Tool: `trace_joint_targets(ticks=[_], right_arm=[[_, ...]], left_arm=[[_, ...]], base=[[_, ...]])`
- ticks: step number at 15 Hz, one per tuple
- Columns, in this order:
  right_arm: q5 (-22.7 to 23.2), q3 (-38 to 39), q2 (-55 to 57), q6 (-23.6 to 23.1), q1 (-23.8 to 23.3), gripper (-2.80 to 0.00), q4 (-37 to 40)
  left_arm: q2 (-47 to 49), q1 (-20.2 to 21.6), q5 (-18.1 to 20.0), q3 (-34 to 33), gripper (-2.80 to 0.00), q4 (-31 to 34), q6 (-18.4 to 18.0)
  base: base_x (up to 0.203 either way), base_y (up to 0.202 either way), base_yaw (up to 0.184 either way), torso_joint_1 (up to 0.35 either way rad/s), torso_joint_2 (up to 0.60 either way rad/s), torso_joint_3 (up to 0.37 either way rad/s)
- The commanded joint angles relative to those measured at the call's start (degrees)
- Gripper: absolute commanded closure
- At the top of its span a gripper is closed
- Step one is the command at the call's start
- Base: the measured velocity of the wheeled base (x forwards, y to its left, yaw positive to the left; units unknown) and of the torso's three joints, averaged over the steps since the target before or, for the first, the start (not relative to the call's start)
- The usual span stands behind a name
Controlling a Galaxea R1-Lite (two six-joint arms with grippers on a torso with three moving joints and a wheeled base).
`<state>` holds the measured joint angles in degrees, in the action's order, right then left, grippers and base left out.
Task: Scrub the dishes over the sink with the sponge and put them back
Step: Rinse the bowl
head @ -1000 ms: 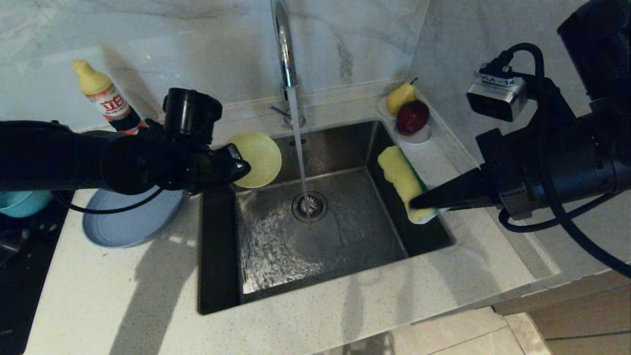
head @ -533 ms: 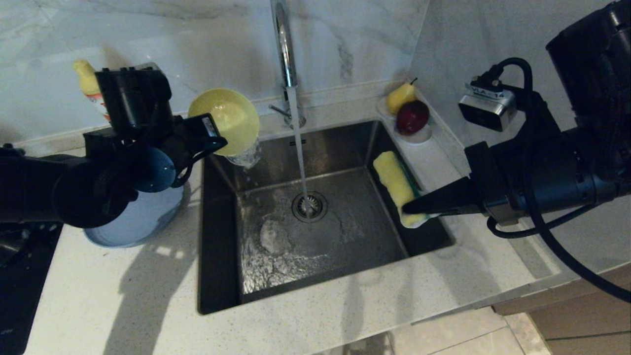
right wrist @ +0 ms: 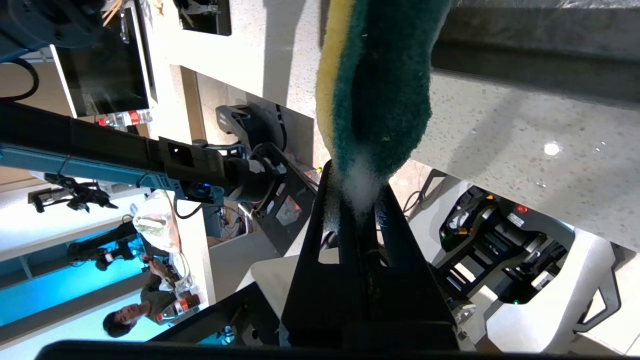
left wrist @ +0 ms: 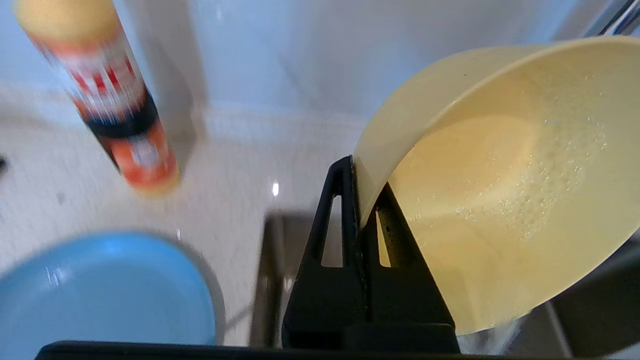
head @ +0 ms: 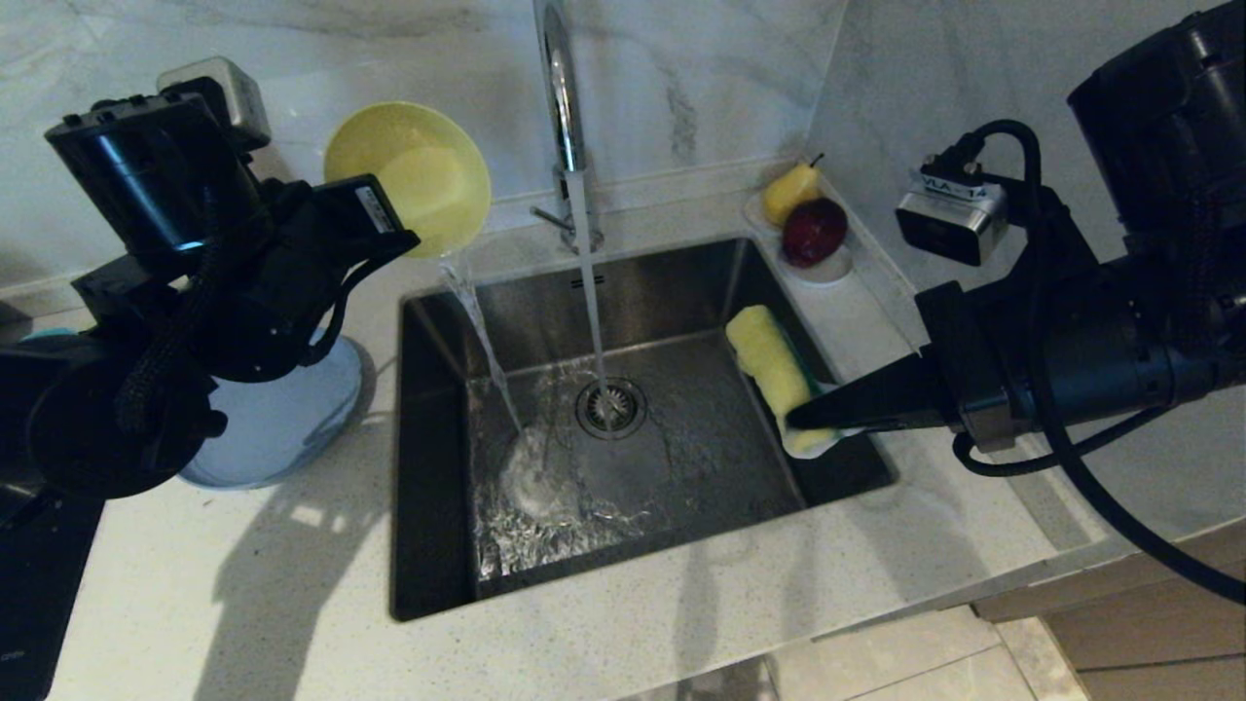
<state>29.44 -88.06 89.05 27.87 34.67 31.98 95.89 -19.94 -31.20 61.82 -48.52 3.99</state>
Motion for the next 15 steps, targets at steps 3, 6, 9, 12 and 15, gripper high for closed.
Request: trace_joint_targets(ticks=[3,6,9,12,15], right_arm=[[1.23,0.00,0.52,0.08,-0.83,0.00,0.18],[1.32,0.24,0.51,0.26,-1.27,0.00,0.19],[1.32,0.44,0.42,0.26,-1.54,0.00,0.19],[1.25,0.35,0.24,0.17,-1.54,0.00,0.19],[1.24,0.99,-0.02,0.13,-1.54,0.00,0.28]], left_arm=[[1.67,-0.39,0.11,0.50,0.00,-6.33,-4.60],[1.28,-0.53,1.95,-0.12,0.00,-9.52,-6.30],[0.79,-0.45,4.74,-0.30,0.00,-11.39,-6.38],[0.54,-0.45,4.88,-0.24,0.00,-12.71,-9.10],[0.64,-0.45,4.40,-0.84,0.00,-13.55,-9.80]], base=[[0.000,0.000,0.000,0.000,0.00,0.000],[0.000,0.000,0.000,0.000,0.00,0.000],[0.000,0.000,0.000,0.000,0.00,0.000],[0.000,0.000,0.000,0.000,0.00,0.000],[0.000,0.000,0.000,0.000,0.00,0.000]])
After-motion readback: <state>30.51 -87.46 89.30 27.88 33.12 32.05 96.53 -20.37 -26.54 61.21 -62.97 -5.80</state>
